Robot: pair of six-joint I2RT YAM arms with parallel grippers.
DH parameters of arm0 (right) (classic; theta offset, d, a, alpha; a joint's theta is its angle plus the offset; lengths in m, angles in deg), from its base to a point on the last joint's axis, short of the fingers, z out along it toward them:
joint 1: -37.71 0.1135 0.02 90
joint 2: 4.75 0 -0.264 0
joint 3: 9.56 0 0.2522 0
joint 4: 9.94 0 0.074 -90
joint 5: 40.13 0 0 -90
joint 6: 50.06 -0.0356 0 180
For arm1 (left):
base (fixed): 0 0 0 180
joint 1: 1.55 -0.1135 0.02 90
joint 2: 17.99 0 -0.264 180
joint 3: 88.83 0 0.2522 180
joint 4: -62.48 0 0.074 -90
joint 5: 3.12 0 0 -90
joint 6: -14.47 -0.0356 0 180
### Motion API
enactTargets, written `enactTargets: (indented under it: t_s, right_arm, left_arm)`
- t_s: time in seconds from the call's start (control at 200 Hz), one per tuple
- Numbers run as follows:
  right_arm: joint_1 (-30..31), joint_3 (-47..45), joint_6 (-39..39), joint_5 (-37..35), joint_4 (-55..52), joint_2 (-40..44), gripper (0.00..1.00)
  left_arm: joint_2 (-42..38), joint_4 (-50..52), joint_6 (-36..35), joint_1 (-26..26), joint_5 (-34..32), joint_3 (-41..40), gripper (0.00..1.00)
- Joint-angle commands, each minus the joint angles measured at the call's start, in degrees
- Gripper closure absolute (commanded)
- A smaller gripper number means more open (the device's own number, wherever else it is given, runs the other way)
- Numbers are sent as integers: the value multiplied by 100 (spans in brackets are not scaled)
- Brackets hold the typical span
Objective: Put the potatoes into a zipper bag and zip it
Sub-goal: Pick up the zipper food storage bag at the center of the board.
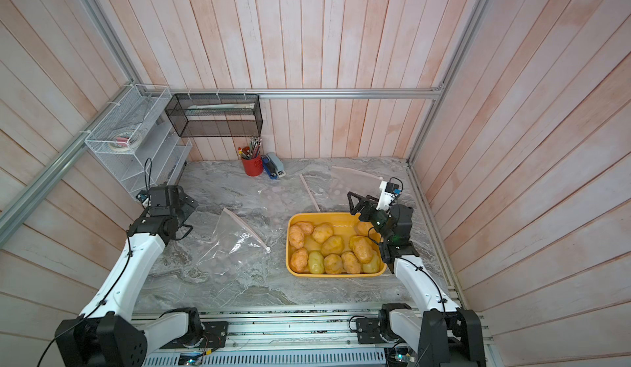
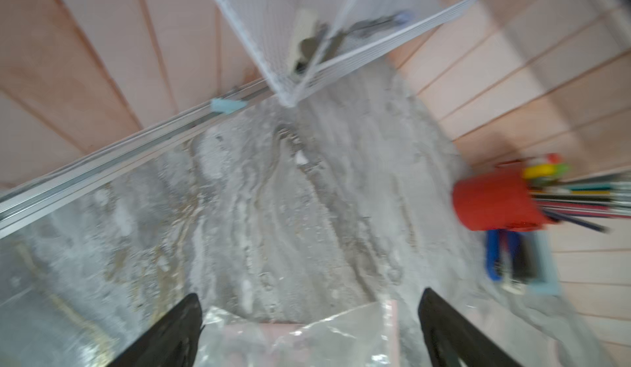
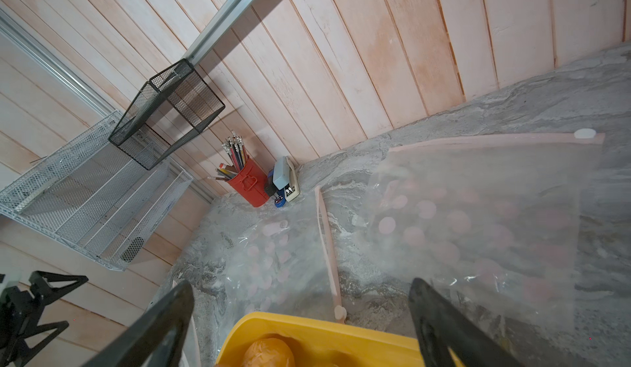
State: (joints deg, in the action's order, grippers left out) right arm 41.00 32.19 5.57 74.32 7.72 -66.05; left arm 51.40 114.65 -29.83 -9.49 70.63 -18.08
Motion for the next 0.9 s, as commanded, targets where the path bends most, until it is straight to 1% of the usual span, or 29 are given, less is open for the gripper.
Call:
enactTargets:
  t_s: [0.0,0.025,0.08,0.11,0.15,0.18,0.2,0.26,0.29,0.34,0.375,0.42,0.445,0.525,0.57,0.64,0.755,0.81,0.86,0.895]
  right_arm:
    - [-9,-141,-156,-165,104,247,2]
    - [-10,-136,-141,-281,25,289,2]
    - [-7,-101,-182,-646,-273,328,2]
    - [-19,-112,-262,-859,-343,315,2]
    - [-73,-176,-310,-926,-246,299,2]
    - [-109,-242,-287,-854,-60,278,2]
    - [-125,-286,-254,-795,44,258,2]
    - [-148,-271,-155,-793,54,238,2]
    - [-148,-239,-118,-841,-45,241,2]
    - [-155,-182,-137,-849,-286,226,2]
    - [-174,-212,-178,-791,-279,210,2]
    - [-188,-338,-225,-658,-27,220,2]
    - [-184,-397,-243,-628,47,239,2]
    - [-185,-456,-193,-634,38,304,2]
    - [-187,-417,-87,-704,-100,344,2]
    - [-186,-368,83,-826,-308,414,2]
    - [-180,-314,308,-941,-561,526,2]
    - [-187,-309,343,-929,-601,534,2]
    - [-186,-307,343,-873,-576,503,2]
    - [-188,-311,335,-809,-554,473,2]
  left_arm:
    - [254,963,-383,-193,704,60,0]
    - [181,897,-374,-83,489,28,0]
    - [-149,843,-103,206,-111,-76,0]
    - [-367,826,31,350,-300,-131,0]
    - [-657,696,184,487,-420,-269,0]
    - [-891,422,176,527,-325,-447,0]
    - [-1044,181,45,522,-163,-593,0]
    - [-1299,-559,-844,513,741,-820,0]
    - [-1283,-436,-744,498,747,-753,0]
    - [-1101,133,-285,482,447,-493,0]
    - [-941,297,-232,495,527,-309,0]
    - [-713,506,-153,646,561,-29,0]
    - [-581,654,-70,824,394,138,0]
    - [-77,1496,464,1631,-679,801,0]
    - [179,1859,801,1997,-958,1082,0]
    - [502,1969,1119,2460,-1085,1256,0]
    - [1112,1925,1357,3001,-1074,1451,0]
    - [1443,2017,1516,3303,-1189,1655,0]
    - [1761,2115,1617,3673,-1376,1880,10]
    - [1996,2302,1814,3879,-1508,2070,11]
